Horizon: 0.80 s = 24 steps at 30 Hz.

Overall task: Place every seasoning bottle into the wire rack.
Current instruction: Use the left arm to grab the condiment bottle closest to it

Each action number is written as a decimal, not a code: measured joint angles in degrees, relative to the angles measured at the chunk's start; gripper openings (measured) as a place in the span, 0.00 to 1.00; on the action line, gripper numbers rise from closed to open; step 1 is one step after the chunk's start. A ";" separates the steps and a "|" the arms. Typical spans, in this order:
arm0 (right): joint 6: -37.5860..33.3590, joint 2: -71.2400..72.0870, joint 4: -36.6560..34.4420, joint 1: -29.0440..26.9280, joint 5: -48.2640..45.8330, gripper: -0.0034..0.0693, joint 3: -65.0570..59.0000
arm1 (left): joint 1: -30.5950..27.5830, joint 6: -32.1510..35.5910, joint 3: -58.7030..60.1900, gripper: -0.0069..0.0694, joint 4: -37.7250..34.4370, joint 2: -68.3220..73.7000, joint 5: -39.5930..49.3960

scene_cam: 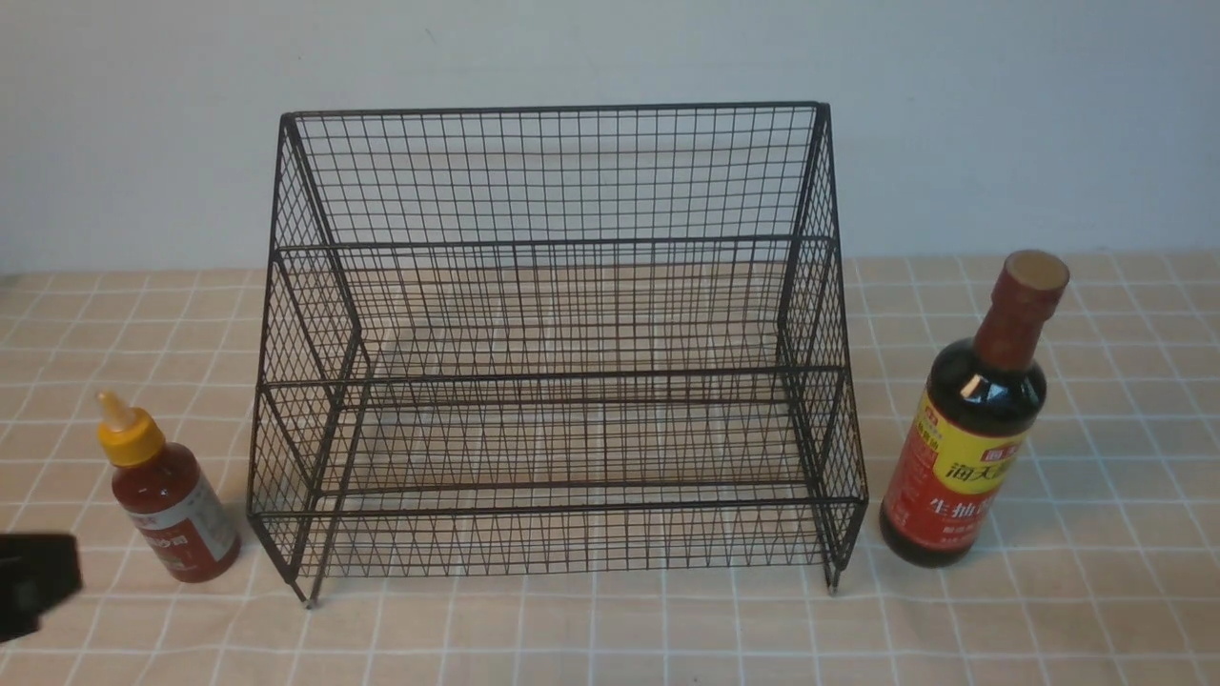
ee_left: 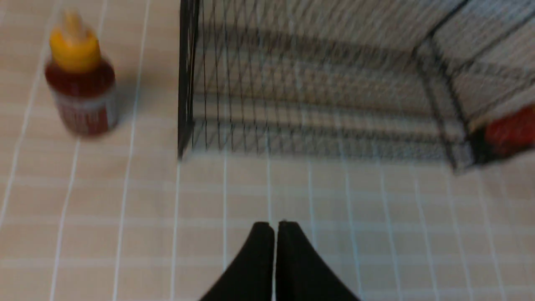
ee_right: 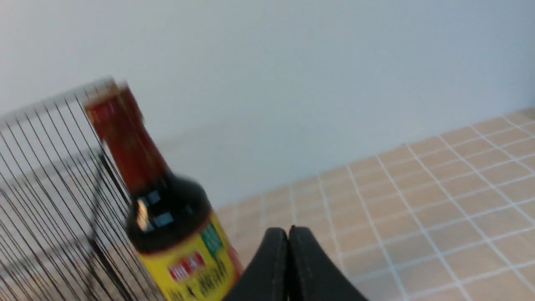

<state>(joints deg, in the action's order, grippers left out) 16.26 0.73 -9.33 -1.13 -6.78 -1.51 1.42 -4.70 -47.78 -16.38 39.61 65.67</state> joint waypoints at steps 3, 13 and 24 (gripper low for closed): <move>2.77 0.00 -7.57 0.00 4.30 0.03 0.00 | 0.00 2.15 -0.89 0.08 0.42 7.25 4.10; 5.26 0.00 -13.74 0.00 6.78 0.03 -0.01 | -0.07 -1.21 -3.74 0.08 17.72 15.94 4.39; -6.24 -6.93 -11.15 0.00 -18.25 0.03 22.11 | -0.07 -4.33 -24.36 0.09 21.86 30.89 5.29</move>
<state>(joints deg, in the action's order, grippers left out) 10.02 -6.20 -20.48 -1.13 -25.03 20.60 1.35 -9.03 -72.14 5.48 70.50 70.96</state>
